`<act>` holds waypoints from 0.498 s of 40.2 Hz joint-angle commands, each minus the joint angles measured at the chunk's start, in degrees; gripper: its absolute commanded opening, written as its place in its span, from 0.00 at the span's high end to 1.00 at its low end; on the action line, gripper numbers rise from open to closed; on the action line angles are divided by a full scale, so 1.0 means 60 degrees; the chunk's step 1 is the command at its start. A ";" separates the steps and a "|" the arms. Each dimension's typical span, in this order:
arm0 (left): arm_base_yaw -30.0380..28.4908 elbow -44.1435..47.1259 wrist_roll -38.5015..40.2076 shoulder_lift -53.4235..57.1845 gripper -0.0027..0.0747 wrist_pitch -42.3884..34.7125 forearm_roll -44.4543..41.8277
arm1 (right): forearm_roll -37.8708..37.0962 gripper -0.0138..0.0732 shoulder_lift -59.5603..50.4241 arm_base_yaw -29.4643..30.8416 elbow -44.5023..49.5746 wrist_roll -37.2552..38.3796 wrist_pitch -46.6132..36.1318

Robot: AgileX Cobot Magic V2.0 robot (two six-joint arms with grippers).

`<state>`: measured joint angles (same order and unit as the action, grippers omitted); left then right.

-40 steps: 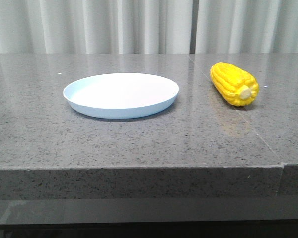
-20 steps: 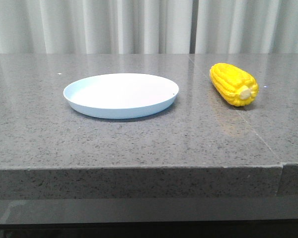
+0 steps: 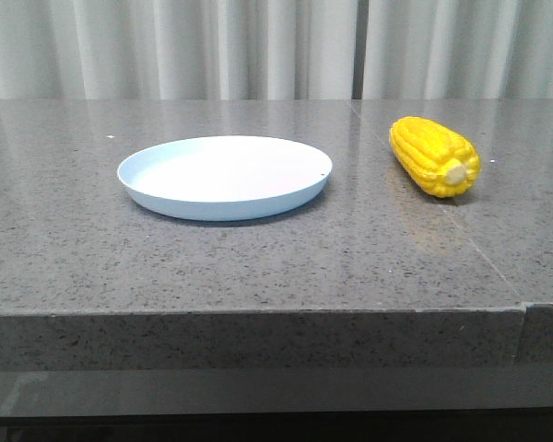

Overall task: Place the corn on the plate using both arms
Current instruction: 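Raise the left gripper away from the plate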

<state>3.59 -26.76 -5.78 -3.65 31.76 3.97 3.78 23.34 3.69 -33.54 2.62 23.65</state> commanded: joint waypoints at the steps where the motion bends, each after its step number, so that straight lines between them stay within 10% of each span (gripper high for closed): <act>1: -0.0033 -0.0225 -0.0016 -0.0138 0.99 -0.0740 0.0007 | 0.0149 0.20 0.0123 0.0036 -0.0337 -0.0072 -0.0869; 20: -0.0033 -0.0225 -0.0016 -0.0138 0.99 -0.0740 0.0007 | 0.1386 0.20 0.4763 -0.0148 -0.3602 -0.0083 0.2411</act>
<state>3.59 -26.76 -5.78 -3.65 31.76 3.97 10.90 46.92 3.45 -49.71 2.62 38.66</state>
